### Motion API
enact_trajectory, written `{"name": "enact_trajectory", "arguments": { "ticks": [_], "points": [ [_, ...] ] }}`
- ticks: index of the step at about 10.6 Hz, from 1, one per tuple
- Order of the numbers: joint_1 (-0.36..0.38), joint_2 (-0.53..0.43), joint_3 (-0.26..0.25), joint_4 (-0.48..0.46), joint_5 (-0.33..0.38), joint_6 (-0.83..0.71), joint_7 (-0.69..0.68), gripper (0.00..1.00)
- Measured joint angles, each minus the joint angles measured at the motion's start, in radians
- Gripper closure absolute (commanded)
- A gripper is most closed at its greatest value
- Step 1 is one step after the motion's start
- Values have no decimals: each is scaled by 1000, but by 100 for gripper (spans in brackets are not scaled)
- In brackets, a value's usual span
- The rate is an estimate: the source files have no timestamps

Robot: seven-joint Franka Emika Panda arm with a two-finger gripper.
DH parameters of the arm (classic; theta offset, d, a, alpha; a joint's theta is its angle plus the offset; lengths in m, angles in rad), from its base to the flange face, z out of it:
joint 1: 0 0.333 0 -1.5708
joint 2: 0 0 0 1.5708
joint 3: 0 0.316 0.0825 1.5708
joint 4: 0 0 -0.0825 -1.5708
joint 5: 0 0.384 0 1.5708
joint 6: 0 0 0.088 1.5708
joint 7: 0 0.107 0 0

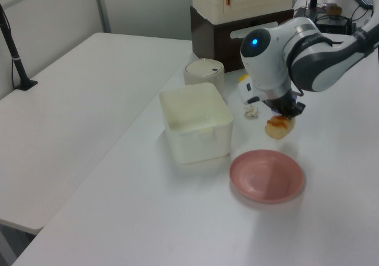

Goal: Put the bread on a plate
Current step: 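Lift the bread roll and carry it over the pink plate, then lower the bread roll onto the pink plate and open the gripper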

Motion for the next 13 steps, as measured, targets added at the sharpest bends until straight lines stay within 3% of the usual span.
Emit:
{"name": "enact_trajectory", "arguments": {
  "ticks": [3, 11, 13],
  "points": [
    [49, 24, 17, 9, 11, -1, 44, 100],
    [134, 179, 21, 170, 14, 44, 267, 100],
    [135, 183, 39, 213, 59, 44, 269, 100]
  ]
}}
